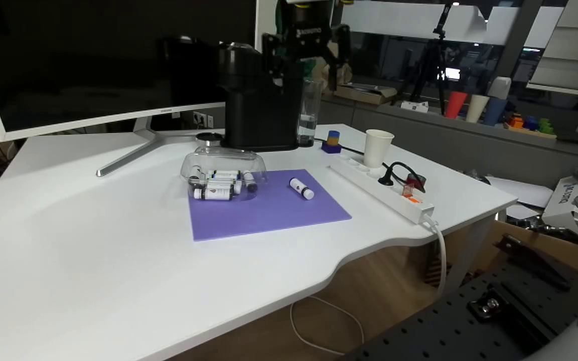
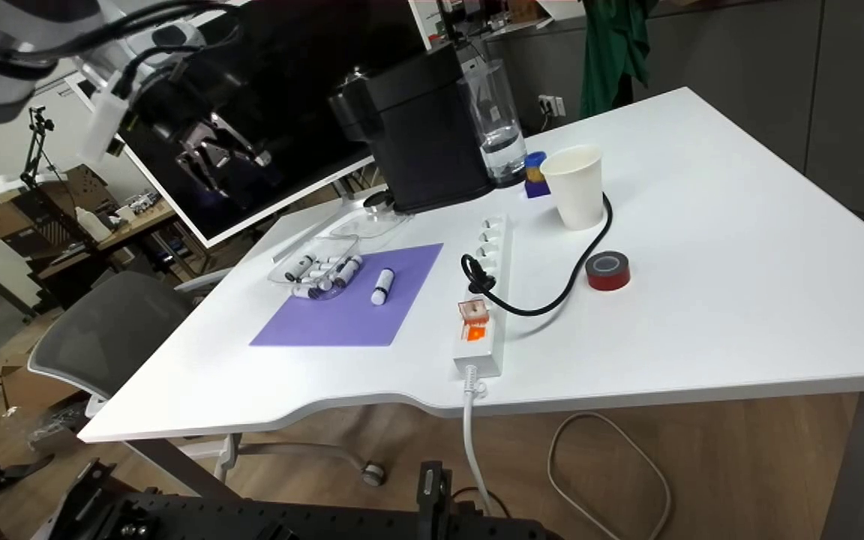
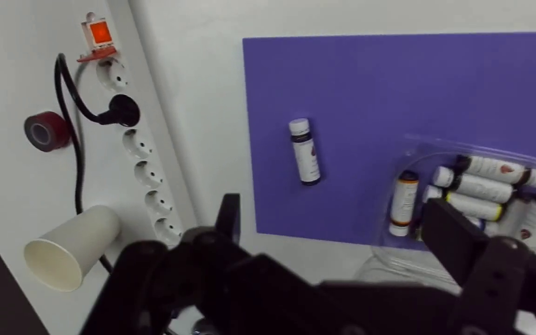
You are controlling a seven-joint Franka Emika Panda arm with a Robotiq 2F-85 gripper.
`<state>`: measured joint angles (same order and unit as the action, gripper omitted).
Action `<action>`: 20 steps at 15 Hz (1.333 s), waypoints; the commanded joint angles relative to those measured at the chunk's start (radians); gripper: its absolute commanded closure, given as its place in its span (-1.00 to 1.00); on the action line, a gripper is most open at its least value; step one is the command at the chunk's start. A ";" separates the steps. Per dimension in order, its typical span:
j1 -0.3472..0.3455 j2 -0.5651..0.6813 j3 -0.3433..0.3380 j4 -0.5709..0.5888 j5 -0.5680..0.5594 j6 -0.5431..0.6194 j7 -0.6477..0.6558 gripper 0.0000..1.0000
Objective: Pick up the bottle from the table and put it inside the clear container
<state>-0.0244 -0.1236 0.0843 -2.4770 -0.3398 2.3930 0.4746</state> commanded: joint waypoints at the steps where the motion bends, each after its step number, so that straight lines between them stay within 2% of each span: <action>1: -0.082 -0.005 -0.071 -0.079 -0.061 0.112 0.085 -1.00; 2: -0.099 0.002 -0.089 -0.085 -0.040 0.110 0.074 -1.00; 3: -0.074 0.005 -0.070 -0.060 -0.028 0.086 0.021 -1.00; 5: -0.101 0.012 -0.096 -0.076 -0.028 0.104 0.021 -1.00; 9: -0.106 0.019 -0.098 -0.072 -0.057 0.115 0.023 -1.00; 10: -0.106 0.047 -0.116 -0.051 -0.015 0.109 -0.063 -1.00; 13: -0.118 0.122 -0.161 -0.010 0.006 0.160 -0.265 -1.00; 15: -0.122 0.188 -0.188 0.037 0.074 0.169 -0.401 -1.00; 20: -0.134 0.355 -0.188 0.179 0.218 0.138 -0.707 -1.00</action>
<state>-0.1527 0.1242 -0.1142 -2.4078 -0.1856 2.5623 -0.1008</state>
